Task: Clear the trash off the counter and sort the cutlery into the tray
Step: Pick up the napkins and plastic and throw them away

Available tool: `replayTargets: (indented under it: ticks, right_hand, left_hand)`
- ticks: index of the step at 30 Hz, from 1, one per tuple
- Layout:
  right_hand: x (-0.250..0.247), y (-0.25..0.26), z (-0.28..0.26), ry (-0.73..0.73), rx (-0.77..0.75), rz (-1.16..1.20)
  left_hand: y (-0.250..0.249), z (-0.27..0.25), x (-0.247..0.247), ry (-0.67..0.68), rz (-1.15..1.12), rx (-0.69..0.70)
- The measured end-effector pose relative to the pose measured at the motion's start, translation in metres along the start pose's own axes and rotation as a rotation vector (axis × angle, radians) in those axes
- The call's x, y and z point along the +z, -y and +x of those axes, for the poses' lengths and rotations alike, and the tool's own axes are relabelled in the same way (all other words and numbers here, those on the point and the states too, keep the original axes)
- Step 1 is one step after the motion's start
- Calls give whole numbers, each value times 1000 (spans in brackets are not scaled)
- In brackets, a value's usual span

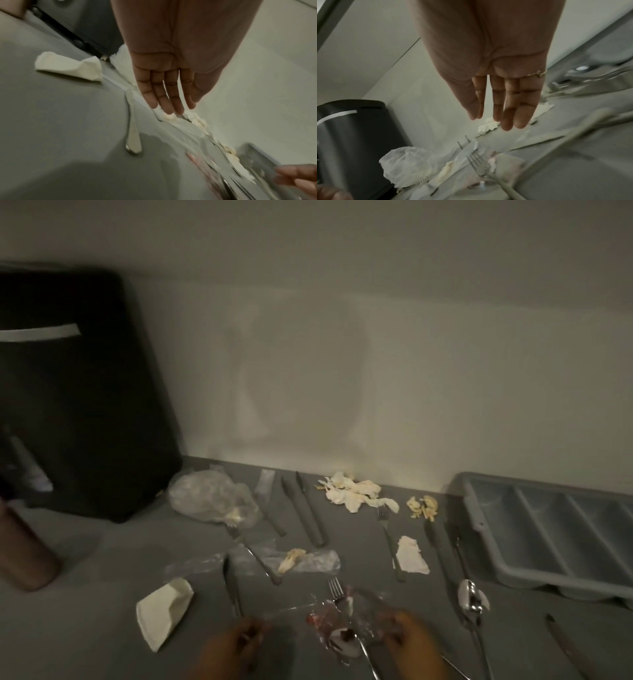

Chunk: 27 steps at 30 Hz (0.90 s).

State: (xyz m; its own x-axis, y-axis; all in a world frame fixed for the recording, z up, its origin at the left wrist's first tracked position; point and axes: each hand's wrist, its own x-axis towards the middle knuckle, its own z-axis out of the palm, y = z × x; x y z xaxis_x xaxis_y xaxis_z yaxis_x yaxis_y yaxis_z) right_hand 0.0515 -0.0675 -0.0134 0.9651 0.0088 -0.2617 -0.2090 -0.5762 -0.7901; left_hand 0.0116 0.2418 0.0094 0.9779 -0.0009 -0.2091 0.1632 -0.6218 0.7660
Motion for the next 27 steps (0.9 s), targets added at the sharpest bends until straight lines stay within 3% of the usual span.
replayTargets:
  ticks: [7,9,14,19,22,24,27]
  right_hand:
    - [38,101,60,64,-207,-301]
    - [56,118,77,162,-268,-427]
    - [95,134,112,476,-349,-751]
    - [105,126,127,519,-403,-1084]
    - [99,144,128,616,-250,-1082]
    - [93,152,126,531,-80,-944]
    - [76,146,128,432,-47,-868]
  left_hand:
    - [31,14,-26,-190,-82,-68]
    - [37,13,-31,-242,-114,-104]
    - [55,6,-54,-361,-74,-147]
    - [80,-4,-71,-397,6,-144]
    - [85,1,-75,-388,93,-191]
    - [87,10,-75,-357,149,-230]
    - [88,19,-72,-271,165,-298]
